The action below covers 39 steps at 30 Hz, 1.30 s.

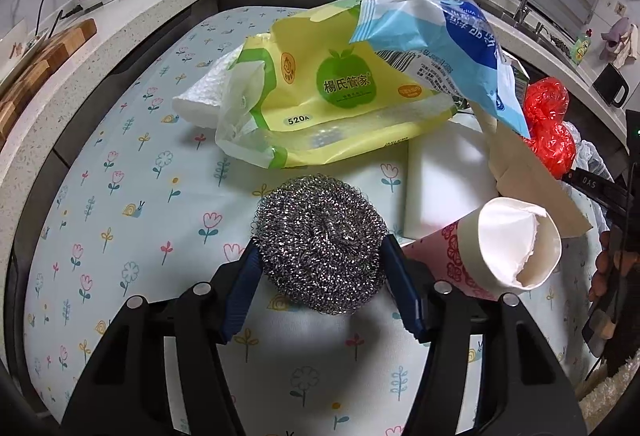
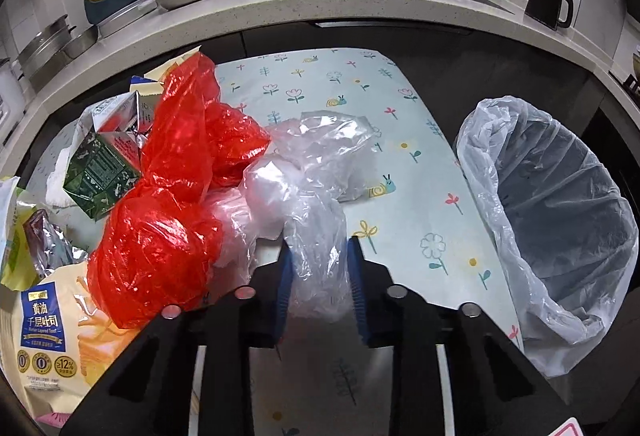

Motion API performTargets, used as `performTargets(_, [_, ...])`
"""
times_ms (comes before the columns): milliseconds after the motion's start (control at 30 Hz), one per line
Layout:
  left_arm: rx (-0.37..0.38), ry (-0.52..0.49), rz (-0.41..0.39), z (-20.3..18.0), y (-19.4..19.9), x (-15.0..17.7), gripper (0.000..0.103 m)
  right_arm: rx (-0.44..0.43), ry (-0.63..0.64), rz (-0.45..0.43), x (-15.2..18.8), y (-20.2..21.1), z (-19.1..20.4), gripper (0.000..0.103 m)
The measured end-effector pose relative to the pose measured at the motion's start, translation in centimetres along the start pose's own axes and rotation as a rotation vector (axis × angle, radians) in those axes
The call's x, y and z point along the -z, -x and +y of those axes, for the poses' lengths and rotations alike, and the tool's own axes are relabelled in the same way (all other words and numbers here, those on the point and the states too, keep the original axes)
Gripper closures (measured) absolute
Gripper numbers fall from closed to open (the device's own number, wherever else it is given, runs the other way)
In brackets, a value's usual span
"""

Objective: Collect trash
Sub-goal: 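Carry the scrubber and clear bag over the trash bin with both tools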

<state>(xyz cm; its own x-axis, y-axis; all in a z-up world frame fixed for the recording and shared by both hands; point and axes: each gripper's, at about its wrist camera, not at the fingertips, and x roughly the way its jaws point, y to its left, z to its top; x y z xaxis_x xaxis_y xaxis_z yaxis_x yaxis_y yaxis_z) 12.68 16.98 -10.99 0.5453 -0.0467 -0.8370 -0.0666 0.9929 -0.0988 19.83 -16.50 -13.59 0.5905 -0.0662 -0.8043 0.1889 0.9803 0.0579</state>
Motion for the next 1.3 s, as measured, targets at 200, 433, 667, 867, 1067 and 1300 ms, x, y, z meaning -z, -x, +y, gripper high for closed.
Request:
performTargets(200, [0.000, 0.004, -0.005, 0.1, 1.0, 0.2, 0.059, 0.005, 0.000, -0.062, 0.5, 3.6, -0.7, 0.096])
performTargets(433, [0.014, -0.005, -0.017, 0.0, 2.7, 0.9, 0.068, 0.003, -0.035, -0.125, 1.2, 8.6, -2.6, 0.096])
performTargets(667, [0.024, -0.010, -0.006, 0.4, 3.3, 2.1, 0.068, -0.007, -0.023, -0.148, 2.9, 12.0, -2.7, 0.096])
performTargets(867, [0.041, 0.041, 0.042, 1.2, 1.8, 2.2, 0.047, 0.000, 0.017, -0.145, 4.0, 12.8, -1.5, 0.096])
performTargets(1067, [0.080, 0.034, 0.021, 1.2, 1.8, 1.9, 0.058, -0.011, 0.016, -0.166, 3.9, 14.0, -1.1, 0.096])
performTargets(1300, [0.097, 0.014, -0.017, 0.8, 3.8, 1.8, 0.072, -0.020, 0.013, -0.198, 4.0, 16.0, -1.0, 0.096])
